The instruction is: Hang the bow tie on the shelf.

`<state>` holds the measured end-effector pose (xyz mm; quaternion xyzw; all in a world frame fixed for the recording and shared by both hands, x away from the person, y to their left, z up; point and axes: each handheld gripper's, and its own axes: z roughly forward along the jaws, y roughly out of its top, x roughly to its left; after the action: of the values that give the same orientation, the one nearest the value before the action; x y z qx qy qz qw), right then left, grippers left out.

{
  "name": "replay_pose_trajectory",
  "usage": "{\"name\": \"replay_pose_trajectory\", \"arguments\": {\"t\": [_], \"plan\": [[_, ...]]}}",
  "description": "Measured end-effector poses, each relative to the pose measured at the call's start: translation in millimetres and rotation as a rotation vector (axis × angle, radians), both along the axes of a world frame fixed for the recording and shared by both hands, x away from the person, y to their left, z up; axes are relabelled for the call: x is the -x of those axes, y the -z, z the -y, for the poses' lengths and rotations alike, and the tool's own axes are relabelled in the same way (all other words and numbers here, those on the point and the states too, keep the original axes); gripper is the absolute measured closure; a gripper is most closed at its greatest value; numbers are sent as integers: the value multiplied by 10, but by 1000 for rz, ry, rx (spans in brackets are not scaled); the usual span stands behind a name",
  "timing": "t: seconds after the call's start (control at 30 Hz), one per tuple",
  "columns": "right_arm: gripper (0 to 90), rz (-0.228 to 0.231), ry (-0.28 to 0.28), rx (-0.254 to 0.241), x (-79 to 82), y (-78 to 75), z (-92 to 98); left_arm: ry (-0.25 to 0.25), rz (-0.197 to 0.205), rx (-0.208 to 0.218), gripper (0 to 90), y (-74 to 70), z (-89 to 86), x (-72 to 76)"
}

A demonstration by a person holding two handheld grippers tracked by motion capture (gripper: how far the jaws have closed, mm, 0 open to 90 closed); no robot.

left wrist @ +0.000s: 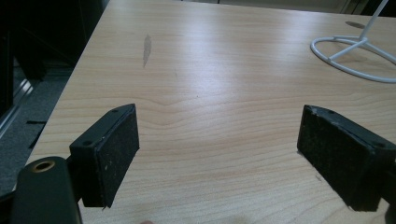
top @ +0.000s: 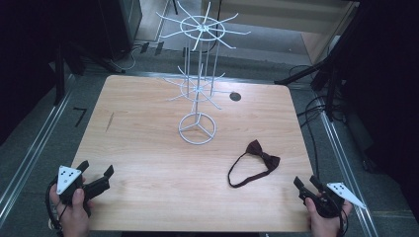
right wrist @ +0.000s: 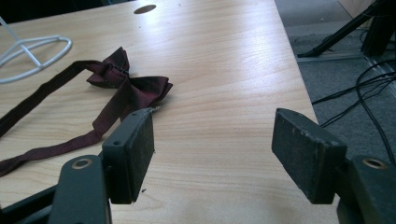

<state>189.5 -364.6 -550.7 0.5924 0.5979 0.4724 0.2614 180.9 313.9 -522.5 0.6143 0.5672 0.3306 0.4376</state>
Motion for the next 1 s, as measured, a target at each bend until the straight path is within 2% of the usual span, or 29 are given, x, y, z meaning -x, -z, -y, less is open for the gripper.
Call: {"name": "replay_pose_trajectory", "arguments": {"t": [0.07,0.23,0.4,0.57,0.73,1.0], "plan": [[308,-5,-6,17,-13,-9,-26,0,2,4,137,2,-5,-2],[256,-35,-33,21,-77,-50,-140,0,-3,0,138,0,-3,-3],[236,-34,-79,47,-167,-174,-305,0,-2,3,138,1,-5,-5],[196,-52,-119,80,-317,-304,-492,3,-6,-2,138,0,-3,-5],[165,-90,-153,113,-499,-348,-644,7,-6,5,138,2,-6,-10],[191,-164,-139,151,-785,-382,-810,10,-15,12,139,1,-11,-14]]}}
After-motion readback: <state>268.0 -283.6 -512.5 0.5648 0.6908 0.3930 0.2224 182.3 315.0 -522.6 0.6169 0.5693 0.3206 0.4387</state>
